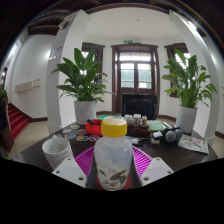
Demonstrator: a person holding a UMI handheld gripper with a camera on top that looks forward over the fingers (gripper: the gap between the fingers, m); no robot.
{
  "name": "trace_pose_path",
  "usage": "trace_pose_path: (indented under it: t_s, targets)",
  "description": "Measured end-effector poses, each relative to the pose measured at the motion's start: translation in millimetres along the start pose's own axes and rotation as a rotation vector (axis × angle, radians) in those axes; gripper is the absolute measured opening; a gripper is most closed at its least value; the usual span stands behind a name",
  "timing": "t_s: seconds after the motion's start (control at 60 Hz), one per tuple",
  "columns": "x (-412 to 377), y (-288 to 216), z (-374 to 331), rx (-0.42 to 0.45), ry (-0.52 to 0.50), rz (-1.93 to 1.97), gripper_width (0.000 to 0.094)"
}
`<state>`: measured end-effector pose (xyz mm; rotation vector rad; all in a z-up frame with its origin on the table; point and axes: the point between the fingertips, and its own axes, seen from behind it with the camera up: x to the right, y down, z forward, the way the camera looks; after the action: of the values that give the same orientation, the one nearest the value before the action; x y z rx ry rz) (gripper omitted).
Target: Pour water
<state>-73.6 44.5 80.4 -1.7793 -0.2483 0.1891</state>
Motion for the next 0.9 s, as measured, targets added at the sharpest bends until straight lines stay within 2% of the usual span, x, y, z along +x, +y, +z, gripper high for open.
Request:
trace_pose_path:
  t_s: [0.083, 0.167, 0.233, 0.317, 0.517, 0.9]
  targets:
    - [0.9, 5.5, -4.1, -0.05, 0.023, 0.036, 0.066]
    - [3.4, 0.5, -19.8, -0.042, 0.042, 0.061, 0.0788]
    - [3.8, 6.3, -39.6, -0.06, 0.06, 0.076, 0.0836]
    - [4.0, 20.4, -73.1, -0.098, 0.1, 0.066, 0.0846]
    - [3.6, 22.2, -146.8, -0.114, 0.226, 0.038, 0.085]
    - [-12.5, -43.9, -216.0, 0.024, 0.253, 0.056, 0.0849]
